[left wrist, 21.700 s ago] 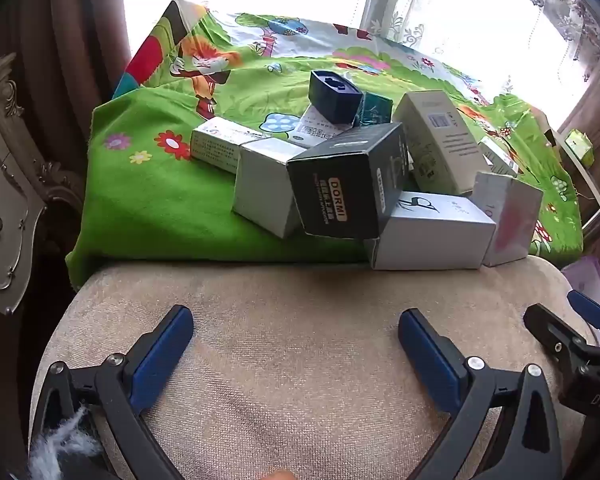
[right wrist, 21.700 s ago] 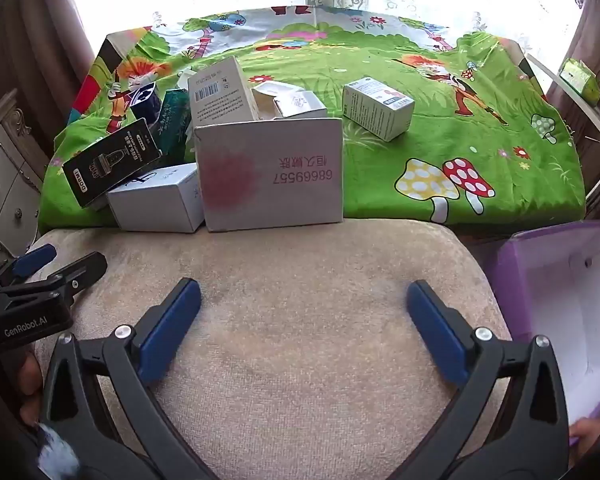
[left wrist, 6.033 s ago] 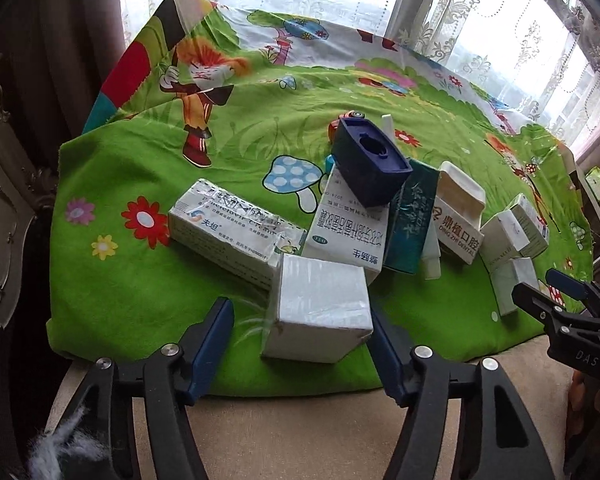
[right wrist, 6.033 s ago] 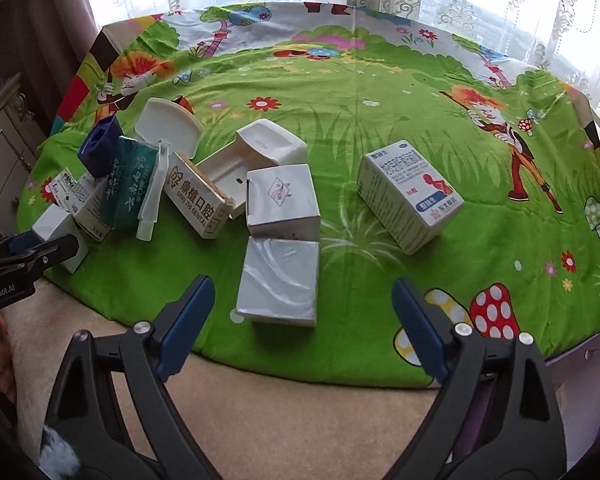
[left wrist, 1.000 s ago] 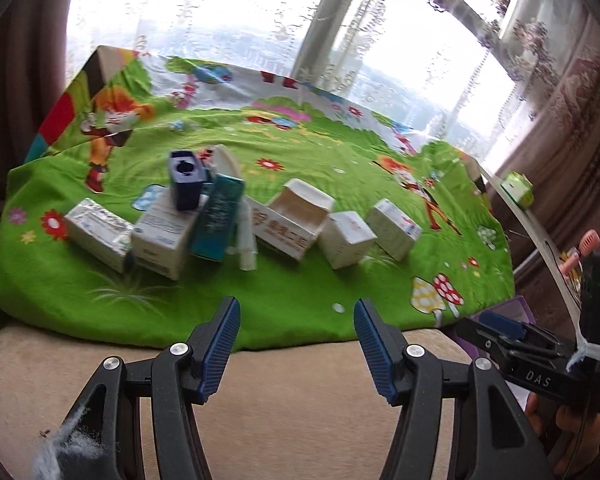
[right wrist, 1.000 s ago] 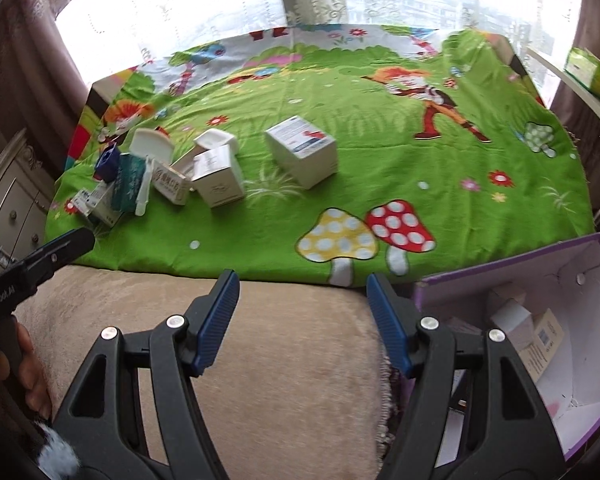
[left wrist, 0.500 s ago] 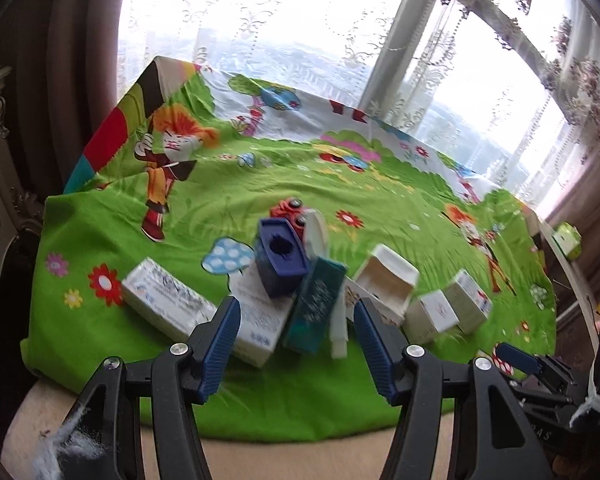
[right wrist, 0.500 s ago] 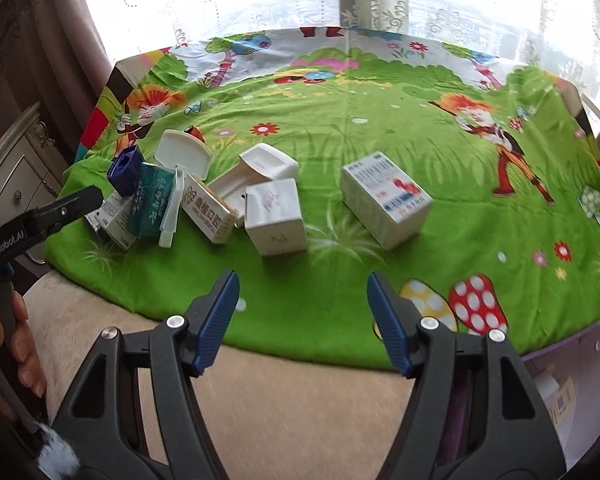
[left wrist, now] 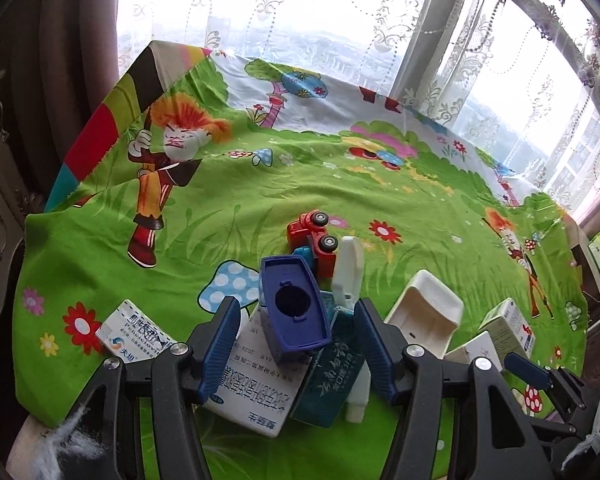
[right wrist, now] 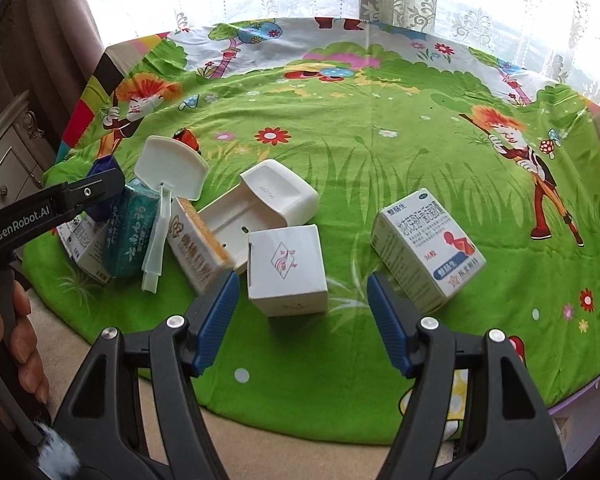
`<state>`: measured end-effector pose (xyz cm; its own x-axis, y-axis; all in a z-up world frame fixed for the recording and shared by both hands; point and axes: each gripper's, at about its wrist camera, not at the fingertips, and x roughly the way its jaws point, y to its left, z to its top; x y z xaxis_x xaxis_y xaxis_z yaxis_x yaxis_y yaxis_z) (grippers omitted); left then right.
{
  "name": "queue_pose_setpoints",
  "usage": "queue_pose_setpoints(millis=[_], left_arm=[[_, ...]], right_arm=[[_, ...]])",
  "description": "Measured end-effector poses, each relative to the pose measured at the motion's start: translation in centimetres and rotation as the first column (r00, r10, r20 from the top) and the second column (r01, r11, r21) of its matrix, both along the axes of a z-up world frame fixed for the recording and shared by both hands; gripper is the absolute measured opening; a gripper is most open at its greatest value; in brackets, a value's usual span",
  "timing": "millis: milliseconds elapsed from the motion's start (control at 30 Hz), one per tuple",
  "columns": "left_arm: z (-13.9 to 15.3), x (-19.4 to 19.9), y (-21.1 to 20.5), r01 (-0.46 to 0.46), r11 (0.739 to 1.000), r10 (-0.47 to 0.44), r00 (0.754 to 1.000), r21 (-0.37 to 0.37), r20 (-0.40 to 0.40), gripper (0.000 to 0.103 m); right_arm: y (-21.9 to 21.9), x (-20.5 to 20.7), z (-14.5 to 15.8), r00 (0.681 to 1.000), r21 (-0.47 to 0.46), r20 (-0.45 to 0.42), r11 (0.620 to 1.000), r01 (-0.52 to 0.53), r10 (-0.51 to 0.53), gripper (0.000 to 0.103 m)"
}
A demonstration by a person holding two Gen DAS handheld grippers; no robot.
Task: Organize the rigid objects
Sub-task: 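Grasp the navy blue plastic cap with the left tool while the right tool grasps the red-diamond white box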
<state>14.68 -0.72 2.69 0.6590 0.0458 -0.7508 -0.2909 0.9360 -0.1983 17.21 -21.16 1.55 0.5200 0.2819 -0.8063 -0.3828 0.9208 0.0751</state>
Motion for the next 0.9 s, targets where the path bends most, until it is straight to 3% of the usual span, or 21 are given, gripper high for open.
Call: queue_pose_setpoints(millis=[67,133,200,333,400,567,767,900], left_arm=[[-0.1,0.1,0.2,-0.007,1.0,0.007,1.0,0.009,-0.002,0.059],[-0.2,0.1,0.4,-0.009,1.0,0.009,1.0,0.015,-0.009,0.051],[-0.3,0.2,0.5,-0.008,1.0,0.008,1.0,0.015,-0.017,0.038],[-0.4,0.2,0.4,0.003,1.0,-0.003,1.0,0.029,-0.019,0.023],[-0.4,0.1,0.4,0.009,0.999,-0.008,1.0,0.033,-0.018,0.015],[-0.3,-0.2,0.7,0.018,1.0,-0.018,1.0,0.018,-0.002,0.006],[0.4,-1.0,1.6,0.036,0.999,-0.036,0.999,-0.014,0.006,0.012],[0.8,-0.3,2.2,0.054,0.999,-0.054,0.998,0.001,0.01,0.045]], right_arm=[[0.1,0.2,-0.1,1.0,0.0,-0.002,1.0,-0.001,0.001,0.07],[0.2,0.7,-0.4,1.0,-0.002,-0.008,1.0,-0.002,0.002,0.068],[0.4,1.0,-0.6,1.0,-0.001,-0.018,1.0,-0.007,0.007,0.063],[0.8,1.3,-1.1,0.999,-0.006,-0.037,1.0,-0.021,0.02,0.046],[0.8,1.1,-1.1,0.999,-0.006,-0.033,1.0,-0.022,0.021,0.045],[0.6,0.8,-0.9,1.0,-0.003,-0.021,1.0,-0.014,0.014,0.045],[-0.1,0.2,-0.4,1.0,0.011,-0.011,1.0,0.007,-0.007,0.045],[-0.8,-0.3,0.1,1.0,0.032,0.0,0.999,0.018,-0.018,0.045]])
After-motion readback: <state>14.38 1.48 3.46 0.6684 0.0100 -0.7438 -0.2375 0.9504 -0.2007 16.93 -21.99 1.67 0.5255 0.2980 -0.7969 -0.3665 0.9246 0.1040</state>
